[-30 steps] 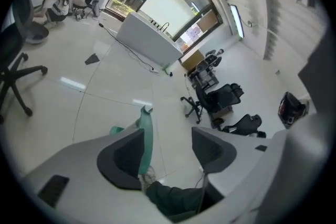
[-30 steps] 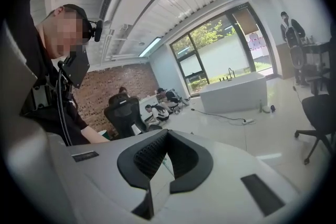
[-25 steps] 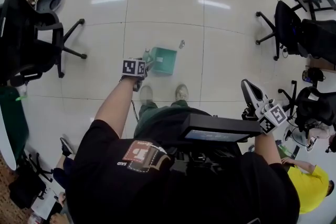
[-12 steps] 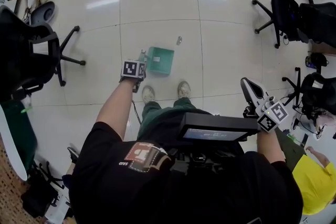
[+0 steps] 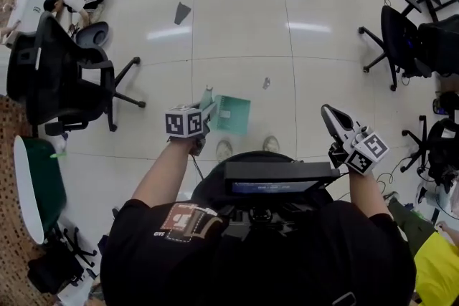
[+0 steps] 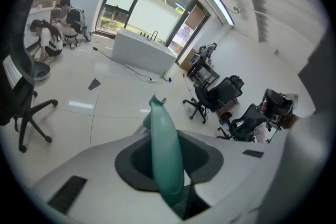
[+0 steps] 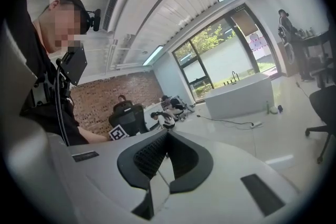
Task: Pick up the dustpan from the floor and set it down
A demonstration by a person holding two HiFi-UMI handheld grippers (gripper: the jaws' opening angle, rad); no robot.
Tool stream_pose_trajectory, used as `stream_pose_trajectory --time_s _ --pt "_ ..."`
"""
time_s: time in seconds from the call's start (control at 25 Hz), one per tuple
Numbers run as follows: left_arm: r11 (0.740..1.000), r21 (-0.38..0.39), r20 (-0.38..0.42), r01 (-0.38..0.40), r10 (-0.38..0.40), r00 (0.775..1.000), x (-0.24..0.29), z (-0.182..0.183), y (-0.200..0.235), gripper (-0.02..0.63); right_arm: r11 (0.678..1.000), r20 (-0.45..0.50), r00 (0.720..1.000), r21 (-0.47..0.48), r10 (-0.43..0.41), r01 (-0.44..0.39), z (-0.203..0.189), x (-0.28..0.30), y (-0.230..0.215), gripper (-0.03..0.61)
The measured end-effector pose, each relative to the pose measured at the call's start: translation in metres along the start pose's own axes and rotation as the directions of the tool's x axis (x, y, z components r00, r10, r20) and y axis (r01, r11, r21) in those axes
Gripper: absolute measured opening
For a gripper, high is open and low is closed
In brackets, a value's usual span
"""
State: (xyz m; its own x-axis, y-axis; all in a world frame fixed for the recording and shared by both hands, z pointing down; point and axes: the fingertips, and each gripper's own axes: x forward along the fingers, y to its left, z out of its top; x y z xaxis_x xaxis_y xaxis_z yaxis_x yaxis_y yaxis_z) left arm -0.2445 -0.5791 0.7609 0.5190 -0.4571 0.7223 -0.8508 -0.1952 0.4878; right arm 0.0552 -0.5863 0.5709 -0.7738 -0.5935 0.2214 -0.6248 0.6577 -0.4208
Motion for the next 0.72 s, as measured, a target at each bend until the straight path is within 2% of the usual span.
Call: stream_pose_trajectory --time_s 0.16,0.36,0.6,0.72 --pt "1.000 0.009 0.112 0.021 -0.022 0.993 -0.079 0.017 -0.039 0.101 0.999 0.049 0.998 -0.021 0.044 -0.043 0.030 -0.002 0.036 0.011" --pt "0.999 0.014 0.247 0.036 -0.039 0.968 -0.152 0.026 -0.064 0.101 0.992 0.086 0.990 -0.070 0.111 -0.105 0.061 -0.003 0.084 0.011" --pt "0.998 -0.019 0.371 0.052 -0.042 0.928 -0.201 0.034 -0.065 0.094 0.987 0.102 0.986 -0.104 0.132 -0.122 0.082 -0.006 0.115 0.011" --pt "0.994 -0.039 0.412 0.100 -0.075 0.908 -0.213 0.040 -0.069 0.089 0.983 0.105 0.984 -0.128 0.145 -0.131 0.089 -0.009 0.124 0.011"
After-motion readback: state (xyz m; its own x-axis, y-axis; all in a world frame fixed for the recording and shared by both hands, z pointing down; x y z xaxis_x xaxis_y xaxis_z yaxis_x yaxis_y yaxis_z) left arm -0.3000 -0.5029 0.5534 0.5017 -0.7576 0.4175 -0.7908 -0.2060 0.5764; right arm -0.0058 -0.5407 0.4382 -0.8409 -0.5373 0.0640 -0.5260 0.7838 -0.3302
